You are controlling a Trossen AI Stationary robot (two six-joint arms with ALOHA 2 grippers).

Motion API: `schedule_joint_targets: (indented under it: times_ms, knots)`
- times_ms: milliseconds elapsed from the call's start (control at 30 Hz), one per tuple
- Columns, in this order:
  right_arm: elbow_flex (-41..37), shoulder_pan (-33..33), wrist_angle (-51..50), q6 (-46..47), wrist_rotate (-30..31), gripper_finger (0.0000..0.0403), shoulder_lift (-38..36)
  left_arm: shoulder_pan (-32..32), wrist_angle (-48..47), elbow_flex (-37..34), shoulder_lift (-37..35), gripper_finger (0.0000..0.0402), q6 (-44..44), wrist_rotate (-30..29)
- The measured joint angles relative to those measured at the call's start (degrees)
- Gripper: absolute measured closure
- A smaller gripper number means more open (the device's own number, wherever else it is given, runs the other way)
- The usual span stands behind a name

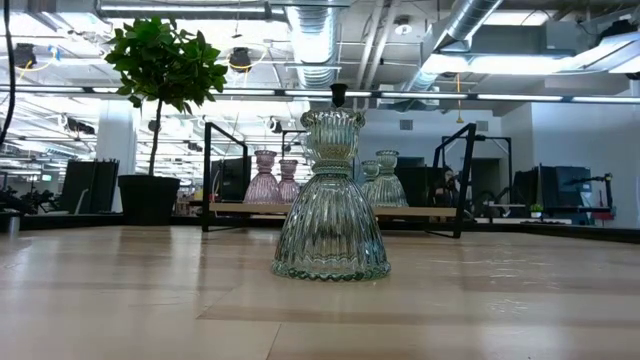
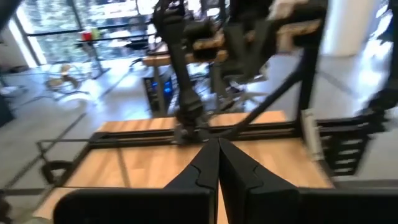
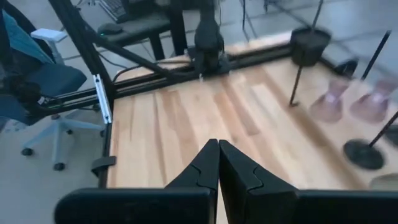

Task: Pick & Place candle stick holders
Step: Put the green candle holder on the shelf

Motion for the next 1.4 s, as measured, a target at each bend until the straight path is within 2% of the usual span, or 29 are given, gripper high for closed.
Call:
schedule_joint_targets:
  times_ms: [200, 400, 733, 900, 1033, 1267, 1400]
  knots:
    - [0.0, -3.4, 0.8, 10.5, -6.8, 0.0403, 4.1, -6.5, 0.0, -5.6, -6.8, 0.0395, -3.2, 0.0]
    - [0.0, -7.3, 1.1, 21.6, -15.0, 0.0403, 9.3, -11.6, 0.2, -8.1, -9.2, 0.0397, -3.9, -2.4]
    - [-0.3, -12.9, 4.4, 33.1, -29.3, 0.0403, 16.2, -15.1, 0.0, -8.9, -9.4, 0.0397, -3.9, -3.5]
    - [-2.0, -15.4, 9.4, 34.8, -37.2, 0.0403, 17.6, -15.4, 0.0, -8.9, -9.4, 0.0395, -3.9, -3.5]
    - [-4.0, -16.5, 12.9, 34.8, -38.9, 0.0403, 18.2, -15.4, 0.0, -8.9, -9.4, 0.0397, -3.9, -3.5]
    - [-8.1, -16.8, 13.0, 37.6, -41.7, 0.0403, 18.7, -15.4, 0.0, -8.9, -9.4, 0.0395, -3.9, -3.5]
    - [-10.6, -17.1, 17.6, 37.8, -42.9, 0.0403, 20.4, -15.4, 0.0, -8.9, -9.4, 0.0397, -3.9, -3.5]
